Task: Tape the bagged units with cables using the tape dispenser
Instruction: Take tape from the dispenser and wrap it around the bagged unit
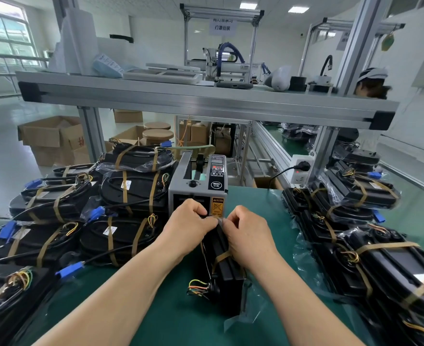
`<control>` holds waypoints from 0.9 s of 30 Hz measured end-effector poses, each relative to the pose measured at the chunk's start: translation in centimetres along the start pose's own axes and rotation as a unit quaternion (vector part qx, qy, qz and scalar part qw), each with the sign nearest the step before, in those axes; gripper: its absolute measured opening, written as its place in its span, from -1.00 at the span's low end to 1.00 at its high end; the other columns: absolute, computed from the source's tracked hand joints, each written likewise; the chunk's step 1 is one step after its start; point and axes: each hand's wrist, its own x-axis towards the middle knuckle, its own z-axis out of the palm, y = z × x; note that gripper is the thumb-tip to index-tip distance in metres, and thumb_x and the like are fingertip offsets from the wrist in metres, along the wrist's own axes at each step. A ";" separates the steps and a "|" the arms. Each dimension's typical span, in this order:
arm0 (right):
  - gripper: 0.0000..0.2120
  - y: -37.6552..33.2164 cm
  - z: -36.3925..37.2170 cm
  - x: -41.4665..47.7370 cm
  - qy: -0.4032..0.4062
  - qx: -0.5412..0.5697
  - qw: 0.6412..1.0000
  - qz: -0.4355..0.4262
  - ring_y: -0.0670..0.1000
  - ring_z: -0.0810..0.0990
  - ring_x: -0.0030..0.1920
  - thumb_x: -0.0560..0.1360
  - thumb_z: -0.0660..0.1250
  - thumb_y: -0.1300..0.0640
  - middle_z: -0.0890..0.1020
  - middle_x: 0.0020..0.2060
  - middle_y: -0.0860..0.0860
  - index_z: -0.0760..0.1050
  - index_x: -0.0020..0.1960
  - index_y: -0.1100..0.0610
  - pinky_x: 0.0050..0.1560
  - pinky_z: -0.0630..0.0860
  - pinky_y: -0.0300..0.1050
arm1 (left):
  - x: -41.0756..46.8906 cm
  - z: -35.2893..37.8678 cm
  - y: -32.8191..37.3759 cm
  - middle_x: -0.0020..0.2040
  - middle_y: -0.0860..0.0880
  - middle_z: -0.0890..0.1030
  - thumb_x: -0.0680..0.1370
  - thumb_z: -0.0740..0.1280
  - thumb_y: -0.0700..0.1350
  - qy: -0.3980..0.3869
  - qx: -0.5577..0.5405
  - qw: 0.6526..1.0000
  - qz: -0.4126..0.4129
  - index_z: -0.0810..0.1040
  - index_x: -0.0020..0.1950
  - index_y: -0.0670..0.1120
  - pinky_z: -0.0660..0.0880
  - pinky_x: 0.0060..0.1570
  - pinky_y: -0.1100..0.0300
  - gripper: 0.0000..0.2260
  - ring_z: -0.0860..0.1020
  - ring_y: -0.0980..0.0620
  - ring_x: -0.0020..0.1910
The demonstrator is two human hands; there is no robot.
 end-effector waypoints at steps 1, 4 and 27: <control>-0.77 0.0 0.0 0.0 0.000 0.000 1.000 0.001 0.08 0.54 -0.13 0.57 0.27 -0.03 0.56 -0.23 -0.05 0.38 -0.23 -0.02 -0.20 0.40 -0.05 | 0.0 0.2 0.0 -0.29 0.04 0.54 0.44 0.49 0.03 0.011 0.000 1.000 -0.004 0.51 -0.08 0.01 0.38 -0.32 0.19 -0.79 0.46 0.08 -0.35; -0.75 -0.1 0.0 0.0 0.002 0.000 1.000 -0.002 0.08 0.55 -0.13 0.57 0.28 -0.07 0.56 -0.24 -0.05 0.38 -0.23 -0.02 -0.18 0.42 -0.04 | 0.1 0.7 0.0 -0.28 0.00 0.58 0.47 0.48 0.02 0.042 -0.021 0.999 -0.002 0.56 -0.16 -0.06 0.45 -0.24 0.09 -0.81 0.49 0.05 -0.32; -0.49 -2.5 -1.3 -0.4 -0.102 -0.246 0.961 -0.074 0.03 0.57 -0.06 0.33 0.45 -0.30 0.60 -0.05 -0.06 0.42 0.08 0.00 -0.21 0.41 -0.10 | -2.1 0.1 0.2 -0.39 -0.01 0.49 0.61 0.29 -0.22 -0.052 -0.199 0.973 -0.104 0.59 -0.04 -0.10 0.36 -0.56 0.36 -0.90 0.39 0.17 -0.54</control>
